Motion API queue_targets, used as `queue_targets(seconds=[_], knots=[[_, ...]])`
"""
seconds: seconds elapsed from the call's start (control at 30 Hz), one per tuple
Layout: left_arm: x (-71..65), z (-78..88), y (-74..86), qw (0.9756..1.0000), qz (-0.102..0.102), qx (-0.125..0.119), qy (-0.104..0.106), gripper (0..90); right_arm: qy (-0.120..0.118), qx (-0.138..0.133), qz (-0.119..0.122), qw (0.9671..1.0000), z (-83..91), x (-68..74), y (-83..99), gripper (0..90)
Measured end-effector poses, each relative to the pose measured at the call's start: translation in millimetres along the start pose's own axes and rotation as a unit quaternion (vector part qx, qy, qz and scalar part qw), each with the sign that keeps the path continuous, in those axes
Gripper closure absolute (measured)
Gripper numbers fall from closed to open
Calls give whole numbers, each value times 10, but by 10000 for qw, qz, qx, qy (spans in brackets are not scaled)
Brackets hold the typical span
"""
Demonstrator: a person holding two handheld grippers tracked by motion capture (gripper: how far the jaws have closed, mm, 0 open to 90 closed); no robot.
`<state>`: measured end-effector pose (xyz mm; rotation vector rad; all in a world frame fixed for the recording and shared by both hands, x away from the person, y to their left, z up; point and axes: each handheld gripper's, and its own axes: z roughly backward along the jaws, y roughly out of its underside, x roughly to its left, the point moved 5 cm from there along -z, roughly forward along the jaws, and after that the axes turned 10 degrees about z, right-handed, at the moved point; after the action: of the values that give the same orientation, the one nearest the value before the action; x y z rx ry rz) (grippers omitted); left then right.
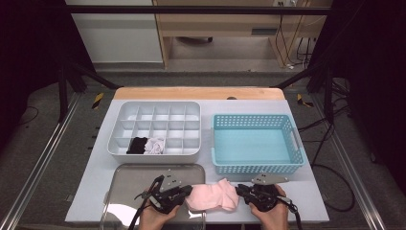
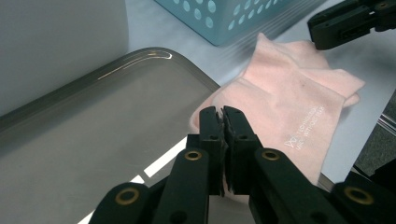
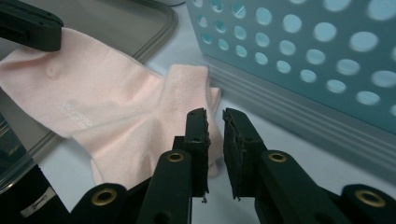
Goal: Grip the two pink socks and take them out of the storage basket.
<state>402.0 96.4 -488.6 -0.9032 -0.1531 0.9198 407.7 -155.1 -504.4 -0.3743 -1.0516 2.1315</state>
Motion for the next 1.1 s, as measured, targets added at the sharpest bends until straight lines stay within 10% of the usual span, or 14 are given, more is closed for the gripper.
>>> queue_targets(seconds=[0.67,0.9,1.1], knots=[[46,-52,16,9999,59,84,-27,852,-52,177,11,9998,-12,24,29,869],[104,-56,44,9992,-1,65,-404,548,27,138,-65,9999,-38,10,92,693],[122,-99,117,9991,184,261,-279,561,-77,197,-34,9998,-87,69,109,747]])
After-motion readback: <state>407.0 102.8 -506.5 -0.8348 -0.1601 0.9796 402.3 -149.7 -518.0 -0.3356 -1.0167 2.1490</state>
